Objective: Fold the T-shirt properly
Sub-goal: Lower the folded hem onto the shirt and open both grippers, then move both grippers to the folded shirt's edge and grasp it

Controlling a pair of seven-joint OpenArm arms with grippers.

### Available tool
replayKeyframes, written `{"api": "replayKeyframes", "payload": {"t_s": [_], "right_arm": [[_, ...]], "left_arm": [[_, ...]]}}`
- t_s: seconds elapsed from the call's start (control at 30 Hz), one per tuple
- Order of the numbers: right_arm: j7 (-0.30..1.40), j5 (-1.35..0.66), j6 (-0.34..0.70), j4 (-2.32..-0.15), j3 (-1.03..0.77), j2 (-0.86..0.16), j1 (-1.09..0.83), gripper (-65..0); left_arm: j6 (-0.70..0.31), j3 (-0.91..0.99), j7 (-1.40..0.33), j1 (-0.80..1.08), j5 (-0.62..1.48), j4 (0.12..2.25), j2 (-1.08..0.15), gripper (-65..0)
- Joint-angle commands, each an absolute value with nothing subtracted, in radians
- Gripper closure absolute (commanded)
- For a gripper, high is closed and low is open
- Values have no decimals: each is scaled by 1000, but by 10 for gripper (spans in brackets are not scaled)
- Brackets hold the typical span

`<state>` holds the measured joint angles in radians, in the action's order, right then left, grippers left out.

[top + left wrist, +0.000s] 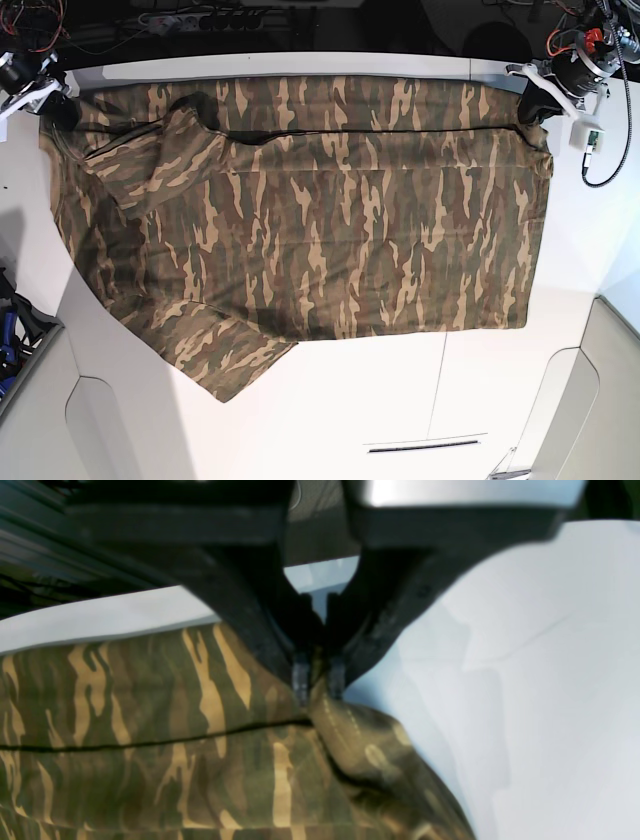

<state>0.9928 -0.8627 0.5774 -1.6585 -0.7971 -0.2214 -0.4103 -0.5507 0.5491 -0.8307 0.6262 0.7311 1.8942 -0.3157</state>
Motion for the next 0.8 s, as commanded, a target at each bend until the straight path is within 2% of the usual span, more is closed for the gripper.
{"api": "replayKeyframes", "payload": {"t_s": [0.0, 0.03, 0.1, 0.17, 0.23, 0.53, 0.77], "right_arm": [[981, -862, 579, -1676, -806, -235, -413, 0], [981, -851, 579, -1676, -806, -234, -413, -70], [981, -845, 575, -1676, -806, -236, -413, -214], [981, -846, 572, -1676, -810, -236, -413, -287], [980, -846, 572, -1676, -825, -235, -410, -291], [931, -898, 572, -1676, -1010, -267, -402, -291], [888, -862, 572, -1676, -1035, -347, -313, -291]], "left_arm": [[-553, 556, -817, 632, 744, 1912, -327, 0], [-550, 556, -817, 632, 743, 1912, -327, -12], [-525, 556, -817, 632, 738, 1912, -327, -129], [-516, 556, -817, 632, 736, 1912, -327, -222], [-516, 561, -818, 632, 736, 1912, -327, -260], [-517, 770, -817, 614, 785, 1912, -327, -260], [-521, 873, -816, 541, 797, 1912, -338, -260]]}}
